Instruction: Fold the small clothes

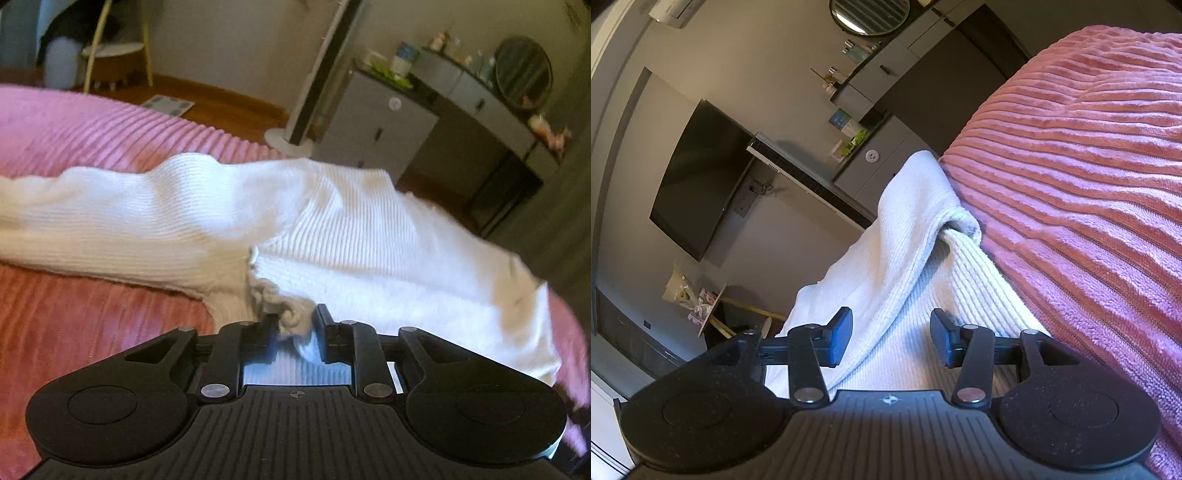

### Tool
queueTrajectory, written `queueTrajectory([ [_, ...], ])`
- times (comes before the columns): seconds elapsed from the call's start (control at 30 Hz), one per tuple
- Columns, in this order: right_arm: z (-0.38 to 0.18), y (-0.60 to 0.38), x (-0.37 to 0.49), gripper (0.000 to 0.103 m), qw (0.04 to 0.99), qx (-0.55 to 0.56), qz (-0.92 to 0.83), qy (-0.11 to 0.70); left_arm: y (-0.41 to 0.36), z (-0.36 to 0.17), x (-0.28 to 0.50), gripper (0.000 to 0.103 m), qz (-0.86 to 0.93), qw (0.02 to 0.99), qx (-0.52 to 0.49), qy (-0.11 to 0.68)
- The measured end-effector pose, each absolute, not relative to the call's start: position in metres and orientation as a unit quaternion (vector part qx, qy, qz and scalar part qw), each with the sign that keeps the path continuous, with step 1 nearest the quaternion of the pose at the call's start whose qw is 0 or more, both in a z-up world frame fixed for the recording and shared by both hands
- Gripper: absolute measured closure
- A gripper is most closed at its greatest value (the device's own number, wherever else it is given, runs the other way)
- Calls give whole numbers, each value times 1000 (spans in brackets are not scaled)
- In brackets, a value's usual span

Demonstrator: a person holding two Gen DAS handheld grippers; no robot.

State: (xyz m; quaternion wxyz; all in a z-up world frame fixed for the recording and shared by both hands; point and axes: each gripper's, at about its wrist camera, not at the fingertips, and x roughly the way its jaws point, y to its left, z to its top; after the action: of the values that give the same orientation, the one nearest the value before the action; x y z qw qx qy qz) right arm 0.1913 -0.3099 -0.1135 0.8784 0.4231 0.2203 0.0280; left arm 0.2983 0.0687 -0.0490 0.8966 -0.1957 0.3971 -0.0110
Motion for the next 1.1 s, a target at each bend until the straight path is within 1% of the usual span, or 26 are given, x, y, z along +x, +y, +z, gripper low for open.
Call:
queueTrajectory([
  [0.1,-114,-310,192,57,879,422,27,219,75,-48,309,80,-16,891,-222,395],
  [0.17,-115,-309,193,57,881,418,27,218,72,-48,317,85,-16,889,-221,401],
  [0.2,-114,-308,193,57,882,418,27,217,71,-46,320,85,-19,892,-216,396],
  [0.23,-115,-308,193,57,882,418,27,217,69,-41,321,89,-21,900,-208,383],
  [0.27,-115,-308,192,57,882,417,27,217,61,-36,318,90,-22,909,-199,366],
  [0.4,-114,-307,192,57,883,417,26,215,58,-1,299,90,-68,945,-196,254],
  [0.5,-115,-308,192,57,883,418,26,214,63,9,288,88,-78,953,-207,208],
  [0.57,-115,-308,192,57,882,418,26,215,67,-1,290,76,-39,956,-186,225],
  [0.63,-114,-307,193,56,882,417,26,216,75,-24,302,63,7,939,-175,295],
  [0.7,-114,-307,193,56,883,415,26,217,88,-47,308,64,32,912,-200,357],
  [0.73,-114,-307,193,56,883,415,26,217,95,-55,305,61,38,903,-215,371],
  [0.8,-113,-306,193,56,883,415,26,217,106,-57,294,51,41,900,-232,366],
  [0.83,-113,-306,193,55,883,414,26,217,111,-55,288,38,41,899,-237,366],
  [0.87,-113,-306,193,55,884,414,26,217,116,-52,282,28,47,899,-241,363],
  [0.9,-113,-306,193,55,884,413,26,217,123,-50,274,25,55,901,-245,353],
  [0.93,-113,-305,193,54,884,412,26,217,131,-46,265,20,61,903,-250,345],
  [1.1,-111,-302,194,52,889,402,32,219,182,-41,235,17,130,879,-306,342],
])
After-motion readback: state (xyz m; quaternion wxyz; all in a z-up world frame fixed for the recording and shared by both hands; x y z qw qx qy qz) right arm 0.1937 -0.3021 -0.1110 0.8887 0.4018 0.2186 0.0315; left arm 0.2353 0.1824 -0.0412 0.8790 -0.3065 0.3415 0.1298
